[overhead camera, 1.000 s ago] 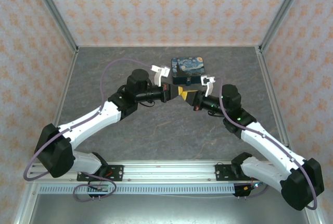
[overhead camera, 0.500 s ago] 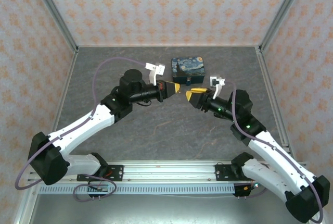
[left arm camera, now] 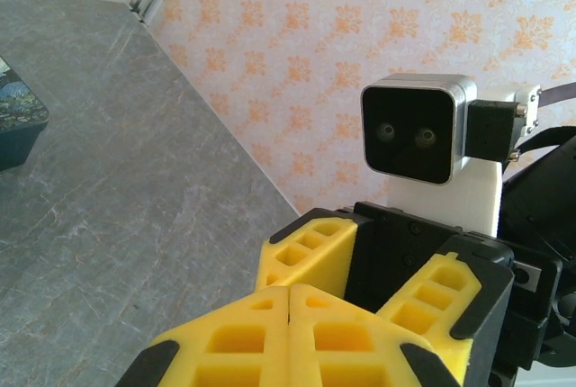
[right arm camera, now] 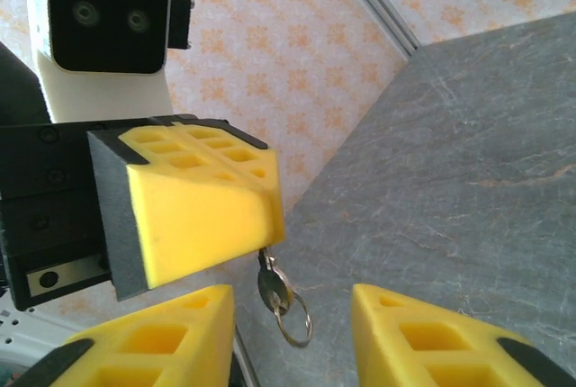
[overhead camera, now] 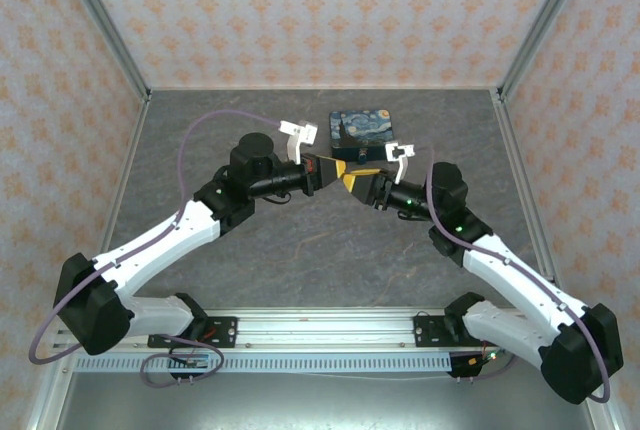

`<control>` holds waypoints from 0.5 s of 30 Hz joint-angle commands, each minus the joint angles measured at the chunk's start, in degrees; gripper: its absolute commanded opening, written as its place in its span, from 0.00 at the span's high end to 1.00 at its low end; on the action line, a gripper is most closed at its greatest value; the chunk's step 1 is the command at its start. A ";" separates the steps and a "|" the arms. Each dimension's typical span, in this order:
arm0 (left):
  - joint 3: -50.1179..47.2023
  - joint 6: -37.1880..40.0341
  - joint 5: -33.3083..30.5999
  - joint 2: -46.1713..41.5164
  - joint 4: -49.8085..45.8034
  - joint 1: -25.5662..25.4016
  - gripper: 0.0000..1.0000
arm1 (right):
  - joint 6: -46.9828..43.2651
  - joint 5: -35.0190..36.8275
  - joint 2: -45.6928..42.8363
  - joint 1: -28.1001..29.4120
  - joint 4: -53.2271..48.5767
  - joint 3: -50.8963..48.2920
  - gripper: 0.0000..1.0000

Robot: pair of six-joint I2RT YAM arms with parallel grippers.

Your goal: Unlock a padlock with a key

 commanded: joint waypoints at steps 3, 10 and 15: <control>0.97 0.06 -0.35 -0.29 2.10 0.01 1.00 | 0.65 -2.03 0.29 0.43 3.53 1.12 0.68; 1.08 -0.32 -0.29 0.23 2.51 0.02 1.00 | 0.64 -2.78 1.21 0.38 3.07 1.42 0.72; 1.24 -0.32 -0.12 0.46 2.50 0.07 1.00 | 0.62 -2.77 1.44 0.37 3.16 1.55 0.78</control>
